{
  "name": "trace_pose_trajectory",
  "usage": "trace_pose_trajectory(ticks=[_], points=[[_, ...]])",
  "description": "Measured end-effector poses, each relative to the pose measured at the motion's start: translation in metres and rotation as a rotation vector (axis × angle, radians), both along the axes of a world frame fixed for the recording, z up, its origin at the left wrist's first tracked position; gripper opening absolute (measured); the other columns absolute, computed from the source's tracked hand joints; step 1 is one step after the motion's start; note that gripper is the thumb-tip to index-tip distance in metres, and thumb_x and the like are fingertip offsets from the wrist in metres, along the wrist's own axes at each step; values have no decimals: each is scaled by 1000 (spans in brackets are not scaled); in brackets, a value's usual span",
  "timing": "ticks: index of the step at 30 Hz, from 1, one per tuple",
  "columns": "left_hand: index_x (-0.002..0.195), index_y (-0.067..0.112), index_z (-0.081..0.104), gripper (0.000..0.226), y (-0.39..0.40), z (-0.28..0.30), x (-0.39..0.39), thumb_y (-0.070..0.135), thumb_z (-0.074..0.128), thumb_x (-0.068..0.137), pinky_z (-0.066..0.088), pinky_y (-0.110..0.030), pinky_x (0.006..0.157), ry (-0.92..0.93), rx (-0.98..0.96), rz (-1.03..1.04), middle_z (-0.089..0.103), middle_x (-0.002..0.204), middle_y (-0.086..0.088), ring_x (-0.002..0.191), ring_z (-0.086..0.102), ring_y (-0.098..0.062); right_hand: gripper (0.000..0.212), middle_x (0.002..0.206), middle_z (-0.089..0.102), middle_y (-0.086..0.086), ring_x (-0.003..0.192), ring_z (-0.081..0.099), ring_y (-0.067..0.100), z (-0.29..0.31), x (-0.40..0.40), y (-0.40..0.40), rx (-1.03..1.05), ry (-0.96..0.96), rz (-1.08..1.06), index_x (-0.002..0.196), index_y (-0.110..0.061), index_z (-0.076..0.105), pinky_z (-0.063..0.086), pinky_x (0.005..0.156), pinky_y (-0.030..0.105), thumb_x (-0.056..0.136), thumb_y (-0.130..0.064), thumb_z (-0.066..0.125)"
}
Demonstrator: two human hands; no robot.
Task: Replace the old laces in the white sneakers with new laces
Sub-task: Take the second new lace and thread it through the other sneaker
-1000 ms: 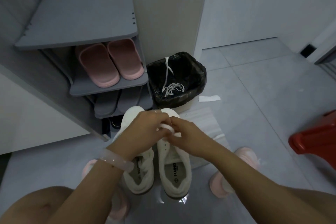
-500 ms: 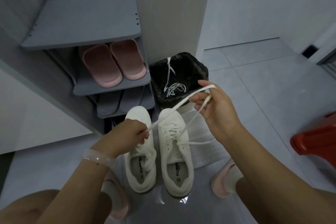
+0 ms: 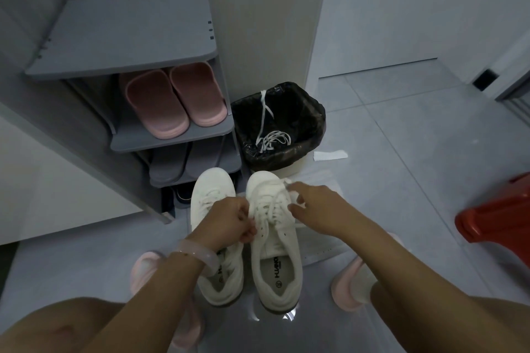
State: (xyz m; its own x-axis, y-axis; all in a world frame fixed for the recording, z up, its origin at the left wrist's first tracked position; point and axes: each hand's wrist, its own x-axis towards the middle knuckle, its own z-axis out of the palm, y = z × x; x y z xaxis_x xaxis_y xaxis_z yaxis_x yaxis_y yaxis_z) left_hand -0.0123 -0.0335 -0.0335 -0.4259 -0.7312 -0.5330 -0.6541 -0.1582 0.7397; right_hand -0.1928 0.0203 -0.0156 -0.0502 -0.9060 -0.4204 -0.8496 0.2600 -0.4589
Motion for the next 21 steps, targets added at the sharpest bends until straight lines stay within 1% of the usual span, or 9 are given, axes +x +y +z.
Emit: trace_pose_trajectory(ticks=[4, 6, 8, 10, 12, 14, 16, 18, 21], points=[[56, 13, 43, 36, 4, -11, -4, -1, 62, 83, 44, -9, 46, -47, -164, -39, 57, 56, -6, 40, 54, 1, 27, 110, 63, 5, 98, 58, 23, -3, 1, 3, 31, 68, -1, 114, -19, 57, 48, 82, 33, 94, -31, 42], [53, 15, 43, 38, 4, -14, -6, 2, 64, 82, 39, -5, 45, -55, -246, -39, 54, 51, 0, 38, 51, 5, 25, 102, 64, 6, 91, 59, 23, -3, 4, 4, 27, 84, 53, 99, -13, 60, 47, 75, 33, 94, -28, 41], [51, 18, 43, 40, 3, -16, -6, 4, 66, 80, 38, -5, 49, -55, -281, -53, 52, 49, 4, 40, 50, 5, 27, 93, 67, 9, 84, 61, 24, -3, 8, 5, 53, 28, 114, 91, -7, 62, 47, 71, 33, 93, -25, 42], [50, 19, 41, 41, 3, -18, -7, 5, 67, 80, 37, -10, 52, -62, -285, -73, 50, 51, 4, 46, 48, 1, 26, 89, 68, 9, 81, 63, 23, -4, 13, 8, 76, -30, 150, 89, -6, 64, 48, 69, 31, 92, -23, 45], [49, 19, 36, 45, 4, -17, -7, 6, 67, 79, 31, -11, 50, -101, -322, -127, 42, 53, 6, 51, 40, -3, 23, 89, 66, 9, 78, 59, 23, -7, 18, 11, 37, -15, 161, 87, -9, 62, 45, 66, 31, 93, -23, 45], [50, 19, 33, 46, 3, -15, -6, 7, 66, 79, 31, -13, 50, -141, -367, -184, 37, 56, 6, 52, 34, -2, 21, 92, 65, 8, 77, 53, 19, -8, 21, 12, -13, -18, 161, 93, -14, 63, 40, 63, 28, 93, -24, 45], [51, 19, 32, 45, 3, -13, -6, 8, 65, 80, 29, -14, 50, -172, -417, -225, 37, 57, 7, 53, 34, -2, 23, 96, 65, 7, 79, 53, 19, -5, 23, 12, -17, -62, 182, 102, -13, 64, 40, 68, 27, 93, -22, 45], [51, 20, 32, 45, 4, -13, -6, 8, 64, 81, 28, -14, 50, -173, -439, -246, 37, 58, 7, 54, 34, -2, 25, 99, 66, 6, 86, 58, 21, -4, 24, 12, -9, -87, 201, 103, -11, 65, 46, 74, 31, 93, -21, 44], [50, 20, 34, 44, 7, -13, -8, 8, 64, 80, 29, -14, 50, -141, -413, -225, 40, 57, 6, 54, 38, -3, 29, 102, 65, 11, 88, 58, 26, -9, 29, 15, -22, 34, 230, 106, -11, 65, 47, 74, 34, 93, -21, 40]])
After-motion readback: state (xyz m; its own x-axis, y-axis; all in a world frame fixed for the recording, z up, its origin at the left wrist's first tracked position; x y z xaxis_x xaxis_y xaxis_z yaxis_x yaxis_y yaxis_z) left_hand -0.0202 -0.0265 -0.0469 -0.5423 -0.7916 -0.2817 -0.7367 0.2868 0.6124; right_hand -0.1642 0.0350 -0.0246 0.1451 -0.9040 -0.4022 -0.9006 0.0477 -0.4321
